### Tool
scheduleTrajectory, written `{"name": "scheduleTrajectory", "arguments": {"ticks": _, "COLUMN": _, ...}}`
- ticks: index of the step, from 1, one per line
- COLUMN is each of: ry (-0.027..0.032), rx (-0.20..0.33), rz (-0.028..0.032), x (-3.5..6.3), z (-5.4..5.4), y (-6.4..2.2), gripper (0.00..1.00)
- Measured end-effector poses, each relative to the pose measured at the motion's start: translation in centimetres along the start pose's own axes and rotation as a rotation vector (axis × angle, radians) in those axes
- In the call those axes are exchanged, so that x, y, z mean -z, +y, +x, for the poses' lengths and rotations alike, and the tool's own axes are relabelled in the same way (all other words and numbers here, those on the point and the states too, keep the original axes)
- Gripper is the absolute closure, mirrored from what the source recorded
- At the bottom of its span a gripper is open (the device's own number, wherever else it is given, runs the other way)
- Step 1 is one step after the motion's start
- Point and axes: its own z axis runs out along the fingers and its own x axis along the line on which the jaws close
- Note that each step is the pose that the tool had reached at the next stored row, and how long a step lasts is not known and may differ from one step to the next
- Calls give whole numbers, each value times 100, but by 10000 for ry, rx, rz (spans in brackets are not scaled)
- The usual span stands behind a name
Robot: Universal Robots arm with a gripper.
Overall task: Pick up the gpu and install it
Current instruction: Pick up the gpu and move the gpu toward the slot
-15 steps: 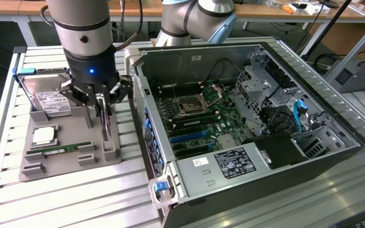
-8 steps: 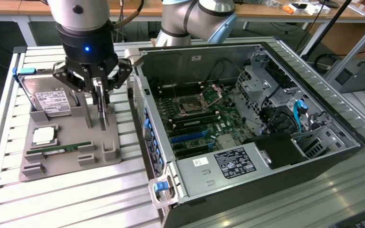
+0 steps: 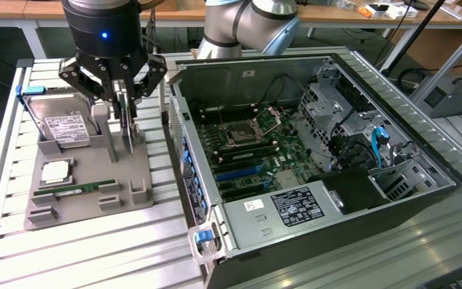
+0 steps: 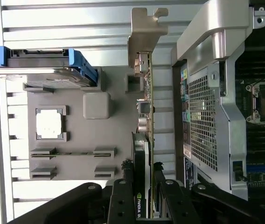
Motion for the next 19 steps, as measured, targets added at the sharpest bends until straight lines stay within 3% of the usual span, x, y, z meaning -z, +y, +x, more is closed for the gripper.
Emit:
{"name": "scheduleTrajectory", "arguments": {"ticks": 10, "ry": 0, "rx": 0, "rz": -1, "x": 403, "z": -7, "y": 18, "gripper": 73}}
{"name": "scheduleTrajectory", "arguments": {"ticks": 16, "ry": -1, "rx": 0, "rz": -2, "x": 548, "z": -10, "y": 24, "gripper": 73}}
{"name": "scheduleTrajectory", "arguments": {"ticks": 19, "ry": 0, "rx": 1, "rz": -1, "x": 549, "z": -10, "y": 24, "gripper": 73}}
